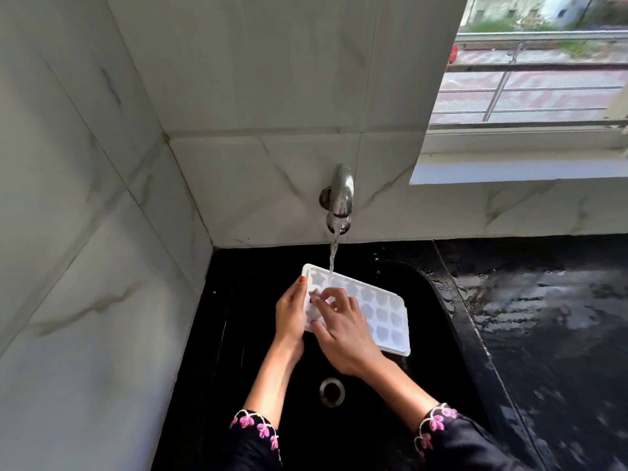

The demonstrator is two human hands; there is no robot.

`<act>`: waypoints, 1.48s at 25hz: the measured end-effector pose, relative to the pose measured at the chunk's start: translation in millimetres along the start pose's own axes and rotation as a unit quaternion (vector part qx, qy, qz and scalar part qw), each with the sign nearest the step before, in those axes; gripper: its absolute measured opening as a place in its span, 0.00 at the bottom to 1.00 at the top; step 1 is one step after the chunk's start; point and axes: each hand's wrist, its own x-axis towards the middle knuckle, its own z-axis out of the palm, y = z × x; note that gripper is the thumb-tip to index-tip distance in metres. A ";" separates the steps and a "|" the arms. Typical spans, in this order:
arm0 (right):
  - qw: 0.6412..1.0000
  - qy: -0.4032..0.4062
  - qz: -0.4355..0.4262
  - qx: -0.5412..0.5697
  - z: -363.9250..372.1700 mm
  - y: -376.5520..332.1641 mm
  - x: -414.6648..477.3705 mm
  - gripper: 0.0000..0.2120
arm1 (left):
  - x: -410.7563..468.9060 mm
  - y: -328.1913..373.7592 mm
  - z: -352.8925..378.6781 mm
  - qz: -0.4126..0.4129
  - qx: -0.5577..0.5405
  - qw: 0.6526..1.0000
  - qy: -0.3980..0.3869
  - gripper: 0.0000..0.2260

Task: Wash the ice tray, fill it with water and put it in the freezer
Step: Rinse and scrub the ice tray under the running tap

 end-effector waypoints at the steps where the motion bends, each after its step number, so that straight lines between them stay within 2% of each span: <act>1: 0.998 0.004 -0.038 -0.053 -5.0 7.5 -0.6 0.28 | 0.5 0.8 -0.1 0.001 -0.004 1.000 -0.003 0.12; 3: 0.981 0.044 -0.090 -0.164 -16.8 22.8 4.5 0.23 | 1.9 -1.8 1.2 0.003 -0.015 1.000 -0.013 0.12; 5: 0.972 0.092 -0.079 -0.199 -22.6 19.1 10.4 0.19 | 0.5 -3.2 7.7 -0.001 -0.024 0.999 -0.023 0.13; 7: 0.986 0.099 -0.006 -0.137 -16.8 4.6 11.7 0.18 | 0.6 0.2 16.8 -0.011 -0.028 0.999 -0.028 0.15; 9: 0.995 0.071 0.061 -0.027 -7.2 4.2 8.8 0.20 | 2.4 7.3 25.6 -0.017 -0.019 0.999 -0.035 0.14; 11: 0.998 0.056 0.034 0.003 -10.8 15.5 3.5 0.25 | 3.5 11.6 30.3 -0.020 -0.023 0.998 -0.046 0.13; 14: 0.993 0.081 -0.038 -0.082 -24.1 32.1 8.9 0.22 | 5.0 7.0 34.3 -0.017 -0.025 0.999 -0.044 0.11; 16: 0.987 0.117 -0.023 -0.109 -22.6 27.5 13.2 0.21 | 5.3 5.6 36.2 -0.014 -0.033 0.998 -0.042 0.11; 17: 0.989 0.122 0.002 -0.089 -19.8 21.4 12.8 0.20 | 6.4 6.7 36.7 -0.016 -0.034 0.998 -0.044 0.11; 20: 0.998 0.064 0.019 -0.019 -11.2 18.6 4.6 0.24 | 4.8 12.2 28.6 -0.019 -0.041 0.998 -0.051 0.13; 22: 0.996 0.056 -0.032 -0.054 -13.0 26.2 -1.8 0.26 | 3.8 8.4 19.0 -0.015 -0.040 0.998 -0.039 0.14; 25: 0.982 0.104 -0.081 -0.138 -7.4 27.0 -7.9 0.25 | 3.1 3.7 7.8 -0.026 -0.051 0.998 -0.021 0.18; 29: 0.980 0.134 -0.035 -0.144 2.9 0.3 -10.6 0.24 | 1.1 7.5 0.8 -0.028 -0.057 0.998 -0.018 0.17; 32: 0.992 0.081 -0.003 -0.092 0.4 0.6 -10.1 0.26 | 2.6 10.6 -2.9 -0.015 -0.042 0.999 -0.020 0.16; 35: 0.979 0.064 -0.090 -0.169 -10.0 16.5 -6.3 0.25 | 6.8 8.8 -9.9 -0.016 -0.040 0.999 -0.008 0.16; 37: 0.965 0.068 -0.112 -0.227 -18.6 21.8 -1.9 0.25 | 8.5 9.2 -12.9 -0.021 -0.038 0.999 -0.011 0.16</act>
